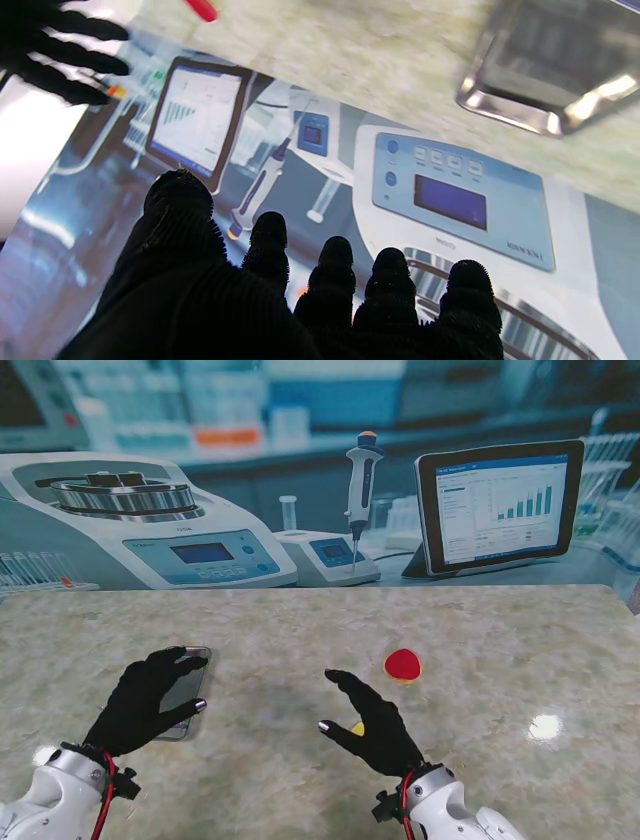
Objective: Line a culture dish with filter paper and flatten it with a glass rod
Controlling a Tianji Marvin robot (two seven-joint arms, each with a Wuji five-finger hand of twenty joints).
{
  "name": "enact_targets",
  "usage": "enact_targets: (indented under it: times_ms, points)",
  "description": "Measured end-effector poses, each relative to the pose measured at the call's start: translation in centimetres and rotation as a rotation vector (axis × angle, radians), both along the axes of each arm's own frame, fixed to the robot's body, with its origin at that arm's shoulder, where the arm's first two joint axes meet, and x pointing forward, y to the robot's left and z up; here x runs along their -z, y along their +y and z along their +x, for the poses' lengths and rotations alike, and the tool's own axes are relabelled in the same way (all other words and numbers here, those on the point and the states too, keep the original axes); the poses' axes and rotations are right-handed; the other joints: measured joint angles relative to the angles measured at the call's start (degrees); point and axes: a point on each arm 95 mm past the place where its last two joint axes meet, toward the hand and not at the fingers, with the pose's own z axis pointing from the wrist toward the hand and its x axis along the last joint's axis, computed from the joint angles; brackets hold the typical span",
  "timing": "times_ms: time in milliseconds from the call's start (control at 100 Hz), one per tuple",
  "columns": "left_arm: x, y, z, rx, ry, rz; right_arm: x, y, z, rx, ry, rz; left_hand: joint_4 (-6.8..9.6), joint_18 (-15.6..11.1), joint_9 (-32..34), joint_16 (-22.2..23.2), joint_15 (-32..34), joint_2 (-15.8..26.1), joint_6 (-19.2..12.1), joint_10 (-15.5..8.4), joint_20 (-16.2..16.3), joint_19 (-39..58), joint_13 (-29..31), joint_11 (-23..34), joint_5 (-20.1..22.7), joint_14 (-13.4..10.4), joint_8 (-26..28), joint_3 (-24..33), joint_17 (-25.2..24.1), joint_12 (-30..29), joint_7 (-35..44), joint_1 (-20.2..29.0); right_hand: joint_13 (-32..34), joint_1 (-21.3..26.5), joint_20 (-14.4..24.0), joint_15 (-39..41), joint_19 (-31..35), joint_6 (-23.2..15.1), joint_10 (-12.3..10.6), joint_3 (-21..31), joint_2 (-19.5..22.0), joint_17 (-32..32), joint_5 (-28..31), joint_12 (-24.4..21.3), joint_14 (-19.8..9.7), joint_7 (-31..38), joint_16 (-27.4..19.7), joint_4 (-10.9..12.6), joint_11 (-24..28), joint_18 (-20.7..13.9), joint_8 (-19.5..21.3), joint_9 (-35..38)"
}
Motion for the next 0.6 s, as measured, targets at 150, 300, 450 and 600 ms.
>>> enact_targets:
  times_ms: [150,300,450,600]
  points:
    - [-0.4,2.4,0.8,-0.04,0.005,0.13,-0.2,-0.2,0.0,0.011,-0.001,0.009,0.0,0.0,1.62,0.02,0.02,-0.36,0.0,0.0,0.63,0.45,0.32,0.78,0.08,0.0,0.58,0.0,0.21,0.01,0.14,0.0,0.0,0.55,0.0,0.0,0.0,0.0,0.0,-0.28,0.01,0.0,0.0,0.0,-0.01,0.0,0.0,0.01,0.0,0.0,0.0,0.0]
    - [-0.4,4.7,1.5,-0.08,0.036,0.274,-0.3,-0.4,-0.1,0.019,-0.001,0.018,0.0,0.04,2.16,0.08,0.61,-0.4,0.0,0.0,1.4,1.31,1.73,1.91,0.14,0.01,0.69,0.0,1.11,0.57,1.33,0.0,0.0,0.56,0.0,0.0,0.0,0.0,0.0,-0.58,0.01,0.0,0.0,0.0,-0.01,0.0,0.0,0.03,0.0,-0.01,0.0,0.0]
    - [0.0,6.8,2.5,-0.124,0.052,0.356,-0.3,-0.4,-0.1,0.025,-0.004,0.022,0.0,0.06,2.37,0.62,0.85,-0.55,0.0,0.0,2.03,2.31,3.1,4.65,0.21,0.25,1.32,0.0,2.49,0.69,1.5,0.0,0.0,0.58,0.0,0.0,0.0,0.0,0.0,-0.58,0.01,0.0,0.0,0.0,-0.01,0.0,0.0,0.04,0.0,-0.01,0.33,0.0]
    - [0.7,8.3,3.4,-0.15,0.093,0.431,-0.4,-0.4,-0.1,0.029,-0.006,0.026,0.0,0.09,2.42,0.69,0.94,-0.98,0.49,0.0,2.76,3.23,3.83,5.68,2.13,0.45,1.69,-0.01,3.2,0.71,2.92,0.0,0.0,0.59,0.0,0.0,0.0,0.0,0.0,-0.59,0.01,0.0,0.0,0.0,-0.01,0.0,0.0,0.07,0.0,-0.02,0.75,0.0]
